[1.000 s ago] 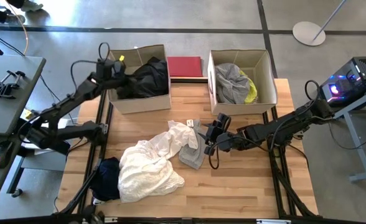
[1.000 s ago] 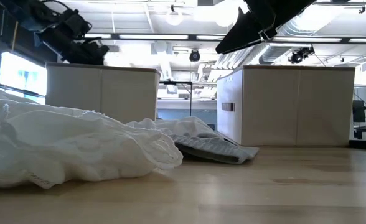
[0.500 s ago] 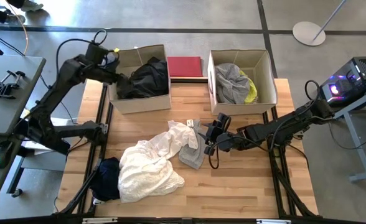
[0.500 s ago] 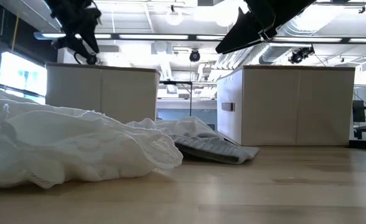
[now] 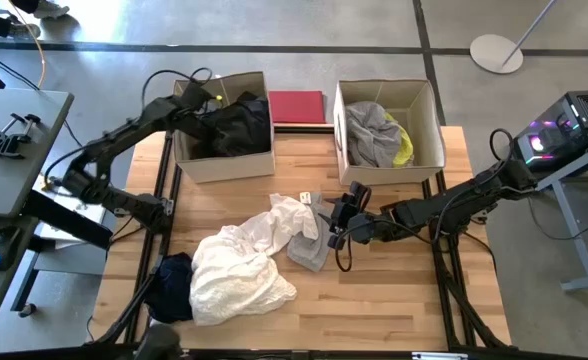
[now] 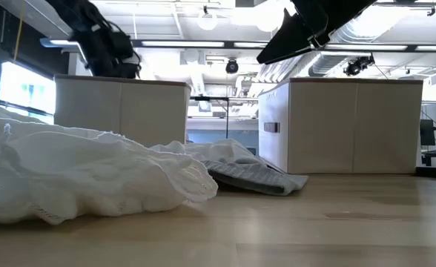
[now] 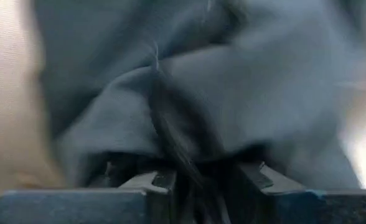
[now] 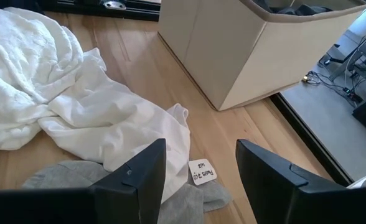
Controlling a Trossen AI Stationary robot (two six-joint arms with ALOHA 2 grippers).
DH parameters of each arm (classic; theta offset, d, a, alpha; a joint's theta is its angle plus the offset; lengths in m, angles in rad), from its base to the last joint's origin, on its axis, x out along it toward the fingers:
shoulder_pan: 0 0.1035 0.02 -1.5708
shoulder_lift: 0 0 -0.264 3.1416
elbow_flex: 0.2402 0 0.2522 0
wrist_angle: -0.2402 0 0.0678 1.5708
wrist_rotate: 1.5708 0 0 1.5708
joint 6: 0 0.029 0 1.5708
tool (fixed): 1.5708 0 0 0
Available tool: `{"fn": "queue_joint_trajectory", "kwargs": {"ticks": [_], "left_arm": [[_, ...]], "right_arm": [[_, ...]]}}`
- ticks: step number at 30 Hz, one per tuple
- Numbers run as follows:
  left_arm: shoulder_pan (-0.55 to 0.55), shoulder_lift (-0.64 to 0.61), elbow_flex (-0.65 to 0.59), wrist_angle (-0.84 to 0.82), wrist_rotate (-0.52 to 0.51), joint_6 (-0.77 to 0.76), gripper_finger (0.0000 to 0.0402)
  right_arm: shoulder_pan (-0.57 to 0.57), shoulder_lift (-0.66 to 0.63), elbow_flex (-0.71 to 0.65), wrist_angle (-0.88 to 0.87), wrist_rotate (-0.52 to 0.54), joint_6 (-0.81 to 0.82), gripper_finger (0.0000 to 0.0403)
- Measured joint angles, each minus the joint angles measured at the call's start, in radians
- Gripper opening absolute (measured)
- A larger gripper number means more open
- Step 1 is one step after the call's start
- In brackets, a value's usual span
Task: Sort clothes
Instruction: Put the black cloth into the left laundry organizer
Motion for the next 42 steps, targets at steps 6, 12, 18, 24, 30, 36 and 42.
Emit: {"fn": "queue_joint_trajectory", "kwargs": {"ticks": [6,12,18,24,30,36,42], "left_arm": [[-0.001,0.122,0.027,0.085,-0.337,0.061,0.0050],[-0.003,0.155,0.027,0.080,-0.398,0.131,0.0042],[-0.050,0.081,0.072,-0.012,-0.406,0.132,0.0042],[-0.107,0.005,0.218,-0.256,-0.391,0.032,0.0042],[-0.136,-0.019,0.276,-0.080,-0.213,0.065,0.0042],[-0.156,0.095,0.276,0.203,-0.104,0.090,0.0042],[-0.181,0.318,0.276,0.231,-0.104,0.091,0.0042]], "right_arm": [[0.001,0.000,0.000,0.000,-0.007,0.004,0.0181],[0.000,0.000,0.000,0.000,-0.007,-0.002,0.0181],[-0.001,0.000,0.000,0.000,-0.007,-0.006,0.0181],[-0.004,0.000,0.000,0.000,-0.007,-0.015,0.0181],[-0.027,0.000,0.000,0.000,-0.007,-0.026,0.0181],[-0.035,0.000,0.000,0.000,-0.013,-0.005,0.0181],[-0.020,0.000,0.000,-0.001,-0.050,0.022,0.0181]]}}
